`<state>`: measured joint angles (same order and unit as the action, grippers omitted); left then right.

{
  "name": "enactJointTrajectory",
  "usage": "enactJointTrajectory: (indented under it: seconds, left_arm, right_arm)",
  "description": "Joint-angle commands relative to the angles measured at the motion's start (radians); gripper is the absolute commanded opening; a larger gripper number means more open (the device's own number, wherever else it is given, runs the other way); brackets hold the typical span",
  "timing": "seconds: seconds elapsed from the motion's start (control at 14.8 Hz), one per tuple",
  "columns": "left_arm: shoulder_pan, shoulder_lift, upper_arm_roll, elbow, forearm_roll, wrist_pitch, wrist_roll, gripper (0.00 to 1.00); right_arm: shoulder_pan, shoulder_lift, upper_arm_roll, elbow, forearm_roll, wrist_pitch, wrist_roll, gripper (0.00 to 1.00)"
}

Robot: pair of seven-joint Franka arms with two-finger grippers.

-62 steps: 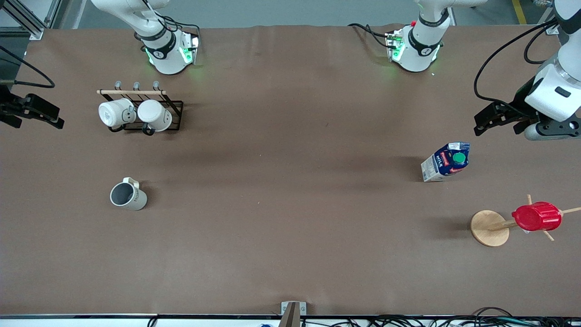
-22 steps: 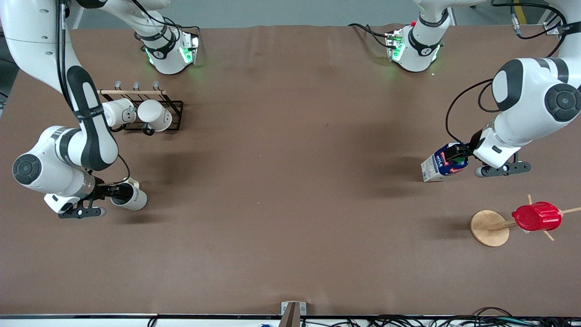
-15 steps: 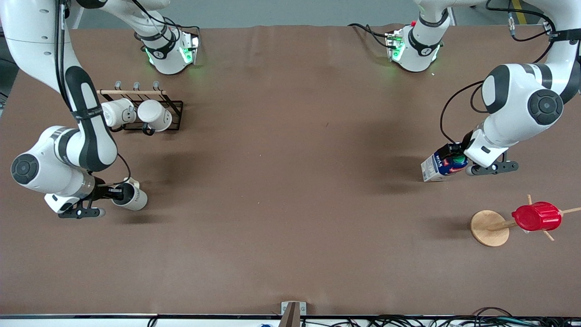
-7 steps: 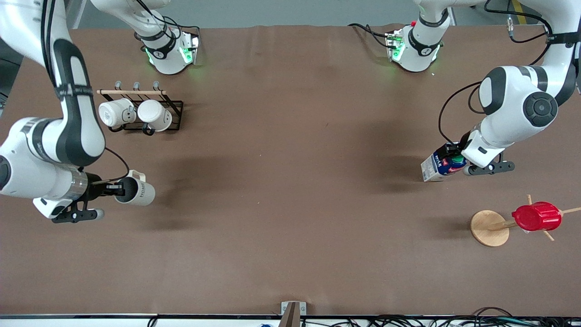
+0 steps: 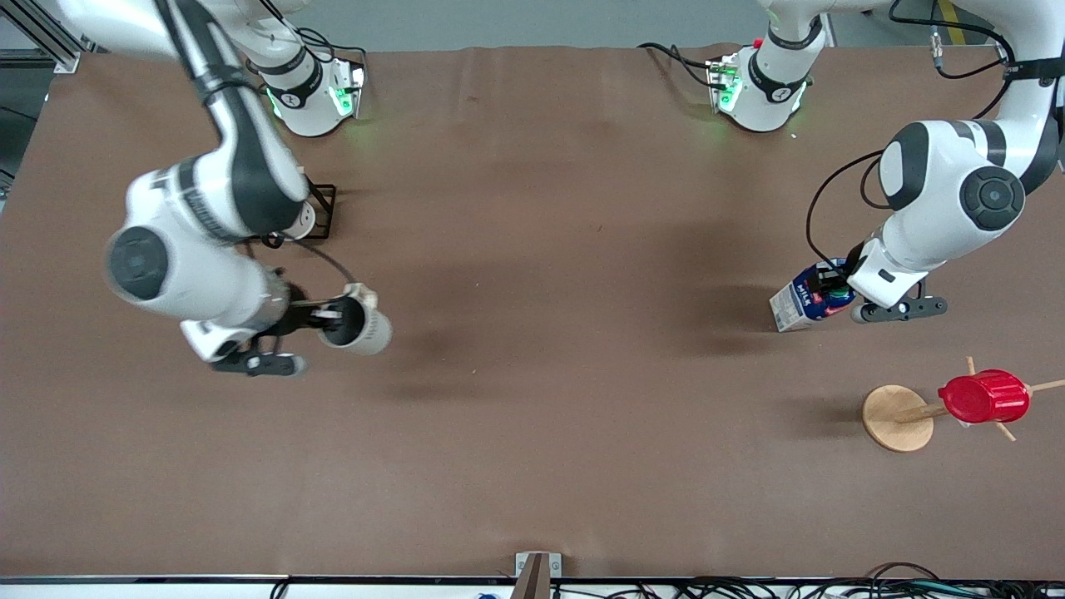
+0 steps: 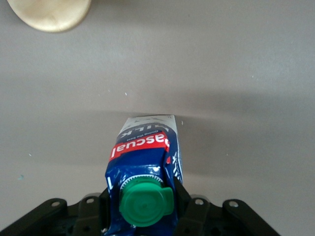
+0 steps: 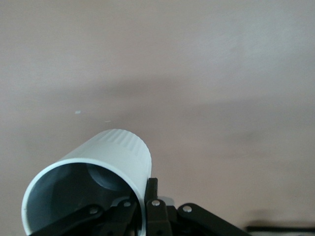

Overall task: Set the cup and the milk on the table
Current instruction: 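Carry the mug and milk carton toward each other at table center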

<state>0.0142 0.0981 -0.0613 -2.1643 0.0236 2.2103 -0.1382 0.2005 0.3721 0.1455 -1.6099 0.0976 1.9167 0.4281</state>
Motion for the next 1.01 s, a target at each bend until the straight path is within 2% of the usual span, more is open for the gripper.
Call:
enactJointTrajectory:
  seconds: [0.0, 0.13, 0.4, 0.54, 0.74, 0.94]
  left_arm:
    - [0.003, -0.012, -0.006, 0.047, 0.024, -0.012, -0.01, 0.11]
    - [-0.006, -0.014, -0.009, 0.081, 0.024, -0.014, -0.014, 0.11]
    - [-0.013, 0.021, -0.067, 0.158, 0.019, -0.014, -0.015, 0.09]
    - [-0.014, 0.049, -0.107, 0.207, 0.015, -0.014, -0.021, 0.09]
    - [-0.026, 0.075, -0.169, 0.262, 0.016, -0.014, -0.118, 0.08]
    - [-0.1, 0.092, -0.19, 0.271, 0.025, -0.014, -0.159, 0.06]
  right_arm:
    - [0.013, 0.011, 0.126, -0.019, -0.088, 0.094, 0.272, 0.0]
    - [0.048, 0.063, 0.187, -0.019, -0.136, 0.171, 0.432, 0.0]
    - [0.12, 0.192, 0.235, -0.016, -0.284, 0.309, 0.681, 0.0]
    - [0.125, 0.235, 0.252, -0.016, -0.324, 0.34, 0.707, 0.01]
    - [0.151, 0.26, 0.264, -0.016, -0.335, 0.358, 0.715, 0.02]
    - [0.184, 0.287, 0.264, -0.016, -0.343, 0.403, 0.716, 0.03]
